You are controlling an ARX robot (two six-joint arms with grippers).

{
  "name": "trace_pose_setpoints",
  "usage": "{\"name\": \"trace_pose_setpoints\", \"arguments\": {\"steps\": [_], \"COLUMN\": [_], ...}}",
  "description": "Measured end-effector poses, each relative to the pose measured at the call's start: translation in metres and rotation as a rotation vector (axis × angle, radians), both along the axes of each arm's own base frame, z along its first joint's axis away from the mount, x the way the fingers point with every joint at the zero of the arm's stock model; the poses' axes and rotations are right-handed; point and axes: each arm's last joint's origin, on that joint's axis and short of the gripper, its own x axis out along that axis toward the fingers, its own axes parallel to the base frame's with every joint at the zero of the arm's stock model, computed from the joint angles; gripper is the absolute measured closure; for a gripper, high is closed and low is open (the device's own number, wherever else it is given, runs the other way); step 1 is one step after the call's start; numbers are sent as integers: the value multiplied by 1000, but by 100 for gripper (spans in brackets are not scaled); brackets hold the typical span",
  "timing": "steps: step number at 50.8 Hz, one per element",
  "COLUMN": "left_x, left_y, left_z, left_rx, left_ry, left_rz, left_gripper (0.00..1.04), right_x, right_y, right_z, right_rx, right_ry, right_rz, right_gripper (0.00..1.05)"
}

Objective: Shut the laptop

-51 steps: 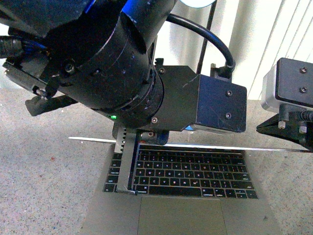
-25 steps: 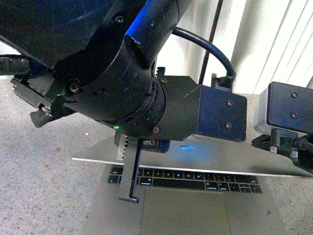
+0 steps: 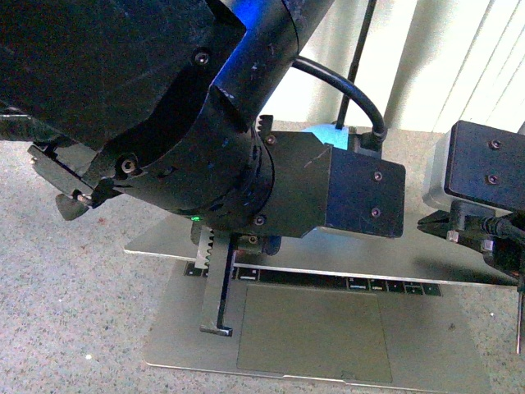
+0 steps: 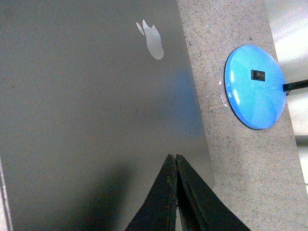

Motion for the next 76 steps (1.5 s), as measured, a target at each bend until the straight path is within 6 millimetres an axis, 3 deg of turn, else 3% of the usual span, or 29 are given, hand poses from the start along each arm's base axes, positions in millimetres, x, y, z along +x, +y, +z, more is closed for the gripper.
{"name": "trace_pose_setpoints", "arguments": {"steps": [43, 76], "left_x": [-15, -18], "left_y": [-8, -6], "left_z": [-25, -30], "left_rx": [13, 16], "left_ry": [64, 83], "left_rz": [-4, 7], "left_gripper": [101, 101], "right_x": [-14, -15], "right_y": [9, 3], "right_z": [-25, -29], "right_rx": [5, 2], "right_ry": [56, 74], "right_rz": [12, -2], "right_gripper": [102, 102]}}
